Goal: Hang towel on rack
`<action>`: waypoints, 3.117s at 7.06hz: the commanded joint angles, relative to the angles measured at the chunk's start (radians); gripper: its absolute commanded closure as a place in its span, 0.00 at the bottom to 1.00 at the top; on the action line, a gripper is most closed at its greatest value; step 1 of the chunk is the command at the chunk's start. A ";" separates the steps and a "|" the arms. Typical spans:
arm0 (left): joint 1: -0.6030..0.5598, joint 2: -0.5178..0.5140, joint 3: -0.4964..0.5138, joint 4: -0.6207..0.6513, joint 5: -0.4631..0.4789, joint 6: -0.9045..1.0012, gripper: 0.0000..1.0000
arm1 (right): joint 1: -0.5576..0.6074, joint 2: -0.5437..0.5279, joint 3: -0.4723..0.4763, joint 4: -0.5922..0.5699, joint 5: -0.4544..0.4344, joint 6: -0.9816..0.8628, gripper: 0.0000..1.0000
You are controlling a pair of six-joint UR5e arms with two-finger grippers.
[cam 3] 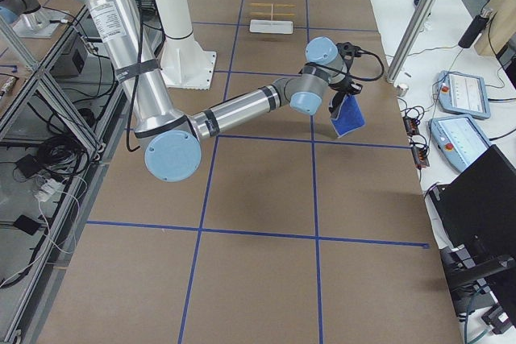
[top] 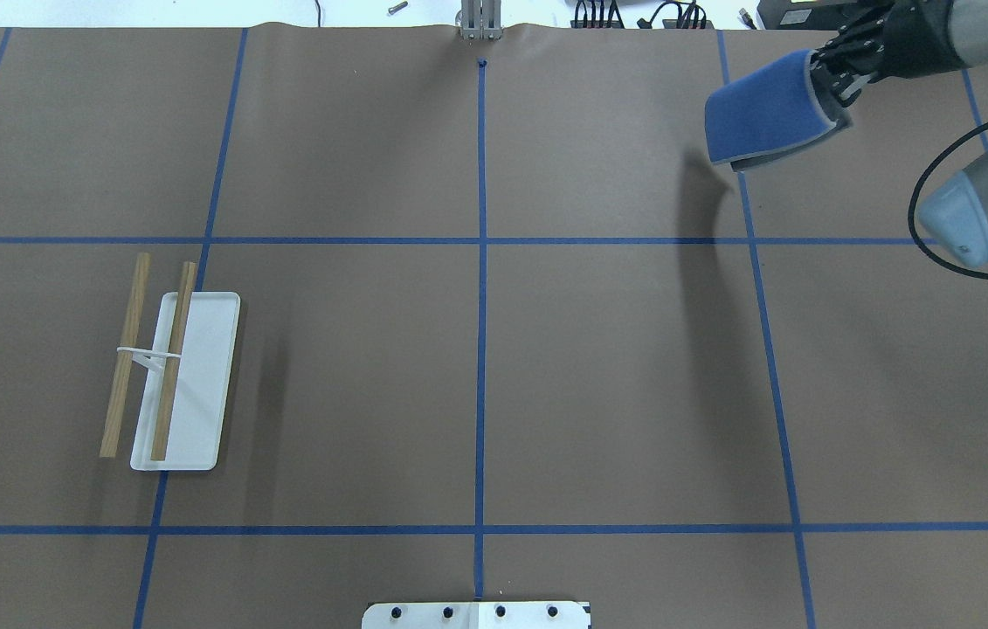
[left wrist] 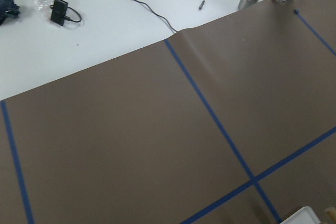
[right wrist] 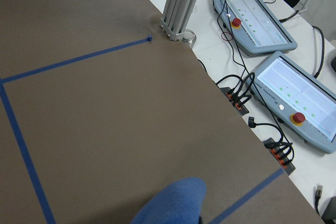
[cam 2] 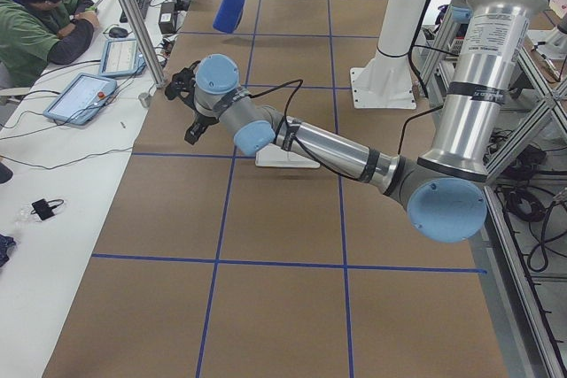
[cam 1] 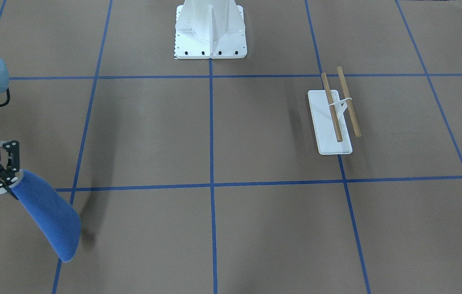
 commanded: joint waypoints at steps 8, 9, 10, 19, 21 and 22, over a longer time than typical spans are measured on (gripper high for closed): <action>0.437 -0.274 -0.038 -0.057 0.301 -1.313 0.11 | -0.524 0.138 0.365 -0.397 -0.622 0.055 1.00; 0.483 -0.280 -0.041 -0.057 0.358 -1.351 0.09 | -0.582 0.152 0.367 -0.405 -0.675 0.055 1.00; 0.518 -0.290 -0.033 -0.055 0.389 -1.382 0.09 | -0.627 0.158 0.367 -0.420 -0.717 0.055 1.00; 0.705 -0.324 -0.015 -0.049 0.544 -1.398 0.25 | -0.747 0.339 0.258 -0.502 -0.832 0.046 1.00; 0.707 -0.320 -0.001 -0.049 0.547 -1.391 0.29 | -0.747 0.342 0.256 -0.502 -0.832 0.046 1.00; 0.707 -0.321 -0.001 -0.049 0.547 -1.390 0.35 | -0.747 0.345 0.255 -0.502 -0.832 0.046 1.00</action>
